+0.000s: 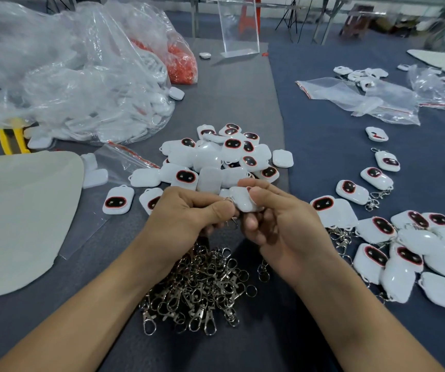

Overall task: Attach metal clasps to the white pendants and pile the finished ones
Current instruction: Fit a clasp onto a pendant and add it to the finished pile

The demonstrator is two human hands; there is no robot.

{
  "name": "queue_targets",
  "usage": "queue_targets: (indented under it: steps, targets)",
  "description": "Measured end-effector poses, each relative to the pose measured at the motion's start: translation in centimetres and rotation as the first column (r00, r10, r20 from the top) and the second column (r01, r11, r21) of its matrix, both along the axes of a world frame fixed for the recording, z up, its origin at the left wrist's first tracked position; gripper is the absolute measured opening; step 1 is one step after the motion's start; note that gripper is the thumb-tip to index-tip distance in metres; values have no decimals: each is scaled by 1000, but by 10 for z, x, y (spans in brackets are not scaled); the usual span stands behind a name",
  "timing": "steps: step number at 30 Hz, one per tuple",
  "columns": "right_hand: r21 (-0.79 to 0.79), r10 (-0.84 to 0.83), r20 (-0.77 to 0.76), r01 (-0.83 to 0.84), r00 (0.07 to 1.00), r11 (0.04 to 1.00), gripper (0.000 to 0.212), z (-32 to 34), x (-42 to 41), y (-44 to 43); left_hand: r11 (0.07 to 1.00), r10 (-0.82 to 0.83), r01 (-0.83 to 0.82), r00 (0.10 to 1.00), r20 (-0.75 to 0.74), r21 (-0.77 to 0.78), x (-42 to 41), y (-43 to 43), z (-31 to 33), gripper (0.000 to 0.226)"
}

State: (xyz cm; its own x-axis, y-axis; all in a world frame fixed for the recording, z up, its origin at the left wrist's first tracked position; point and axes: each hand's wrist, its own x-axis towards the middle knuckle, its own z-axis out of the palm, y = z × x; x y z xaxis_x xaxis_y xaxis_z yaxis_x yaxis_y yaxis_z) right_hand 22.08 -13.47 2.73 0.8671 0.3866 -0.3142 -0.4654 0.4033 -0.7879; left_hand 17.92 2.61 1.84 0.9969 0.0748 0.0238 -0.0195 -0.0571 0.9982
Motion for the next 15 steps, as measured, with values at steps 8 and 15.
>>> queue_targets:
  steps: [8, 15]
  targets:
    - [52, 21, -20, -20, 1000, 998, 18, 2, 3, -3, 995, 53, -50, 998, 34, -89, 1, -6, -1, 3]
    - [68, 18, -18, -17, 1000, 998, 19, 1, 0, 2, 976, 195, -184, 977, 88, -117, -2, -10, 1, 27]
